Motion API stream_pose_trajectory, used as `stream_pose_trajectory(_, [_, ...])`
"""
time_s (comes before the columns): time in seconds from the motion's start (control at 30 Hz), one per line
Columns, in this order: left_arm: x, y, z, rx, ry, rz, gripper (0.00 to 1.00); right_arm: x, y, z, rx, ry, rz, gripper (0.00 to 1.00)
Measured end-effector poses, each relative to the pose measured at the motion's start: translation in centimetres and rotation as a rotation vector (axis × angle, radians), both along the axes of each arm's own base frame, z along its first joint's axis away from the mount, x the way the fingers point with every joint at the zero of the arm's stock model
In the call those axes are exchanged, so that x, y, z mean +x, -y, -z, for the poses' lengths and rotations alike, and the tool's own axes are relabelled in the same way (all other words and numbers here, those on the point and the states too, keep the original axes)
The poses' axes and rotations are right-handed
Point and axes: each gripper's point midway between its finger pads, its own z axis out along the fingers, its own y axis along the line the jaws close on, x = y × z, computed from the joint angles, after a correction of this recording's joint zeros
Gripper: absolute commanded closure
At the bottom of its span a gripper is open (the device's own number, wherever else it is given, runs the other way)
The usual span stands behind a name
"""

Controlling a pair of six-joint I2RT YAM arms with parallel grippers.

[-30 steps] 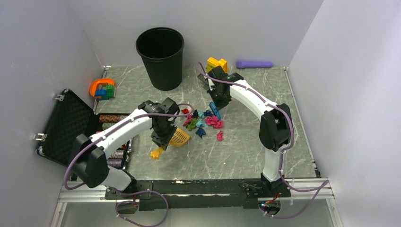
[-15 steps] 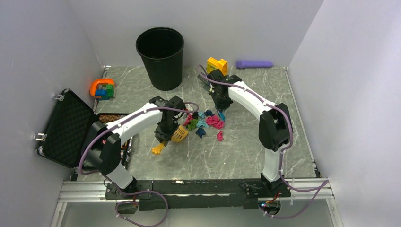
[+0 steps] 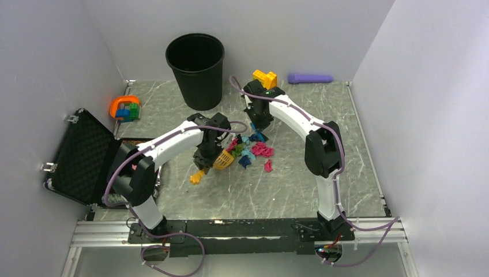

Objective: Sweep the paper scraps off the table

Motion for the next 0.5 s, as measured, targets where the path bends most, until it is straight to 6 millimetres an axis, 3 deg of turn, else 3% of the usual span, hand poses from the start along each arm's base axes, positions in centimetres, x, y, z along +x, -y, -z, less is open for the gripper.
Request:
stream_pose_trajectory(0.23, [0.9, 1.2, 0.6, -0.019, -0.019, 0.023, 1.00, -0.9, -3.5, -0.1, 0.077, -0.008, -0.131, 1.00])
stream_pose_trajectory(0.5, [0.9, 1.8, 1.0, -0.041, -0.041, 0.029, 1.00, -3.8, -8.8, -0.9, 0.281, -0.087, -0.281, 1.00])
